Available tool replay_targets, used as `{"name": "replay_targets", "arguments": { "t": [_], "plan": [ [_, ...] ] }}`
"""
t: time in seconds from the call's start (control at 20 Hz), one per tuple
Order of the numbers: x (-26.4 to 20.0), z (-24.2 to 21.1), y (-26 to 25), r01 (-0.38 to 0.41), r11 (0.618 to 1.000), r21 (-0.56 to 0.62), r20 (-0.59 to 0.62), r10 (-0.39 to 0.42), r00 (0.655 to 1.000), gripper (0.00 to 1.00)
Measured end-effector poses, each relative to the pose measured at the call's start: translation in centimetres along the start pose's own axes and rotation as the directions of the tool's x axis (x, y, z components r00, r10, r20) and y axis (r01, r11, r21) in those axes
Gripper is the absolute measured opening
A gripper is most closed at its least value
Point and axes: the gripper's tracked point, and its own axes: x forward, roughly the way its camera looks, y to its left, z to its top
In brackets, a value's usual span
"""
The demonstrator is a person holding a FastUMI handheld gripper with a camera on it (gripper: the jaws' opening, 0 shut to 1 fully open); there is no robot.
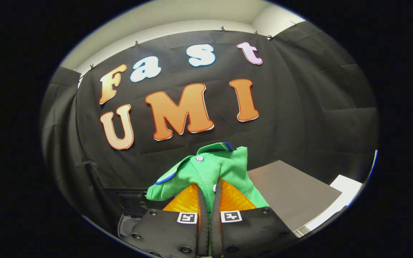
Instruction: Put the clothes into the washing machine and then close the washing machine lid.
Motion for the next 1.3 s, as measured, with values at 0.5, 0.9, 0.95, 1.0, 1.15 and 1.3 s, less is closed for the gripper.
{"name": "replay_targets", "arguments": {
  "t": [0.5, 0.9, 0.95, 1.0, 1.15, 1.3],
  "plan": [
    [-1.4, 0.7, 16.0, -0.218, 0.974, -0.054, 0.053, 0.221, 0.974, 0.1],
    [-1.0, -7.2, 26.5, -0.32, 0.944, -0.085, 0.009, 0.321, 0.947, 0.1],
    [-0.6, -8.8, 27.2, -0.316, 0.945, -0.088, -0.006, 0.317, 0.948, 0.1],
    [-0.1, -10.4, 27.8, -0.31, 0.946, -0.09, -0.02, 0.31, 0.951, 0.1],
    [0.8, -15.0, 29.3, -0.295, 0.95, -0.106, -0.048, 0.291, 0.955, 0.1],
    [1.8, -20.0, 30.4, -0.301, 0.947, -0.114, -0.108, 0.289, 0.951, 0.1]
  ]
}}
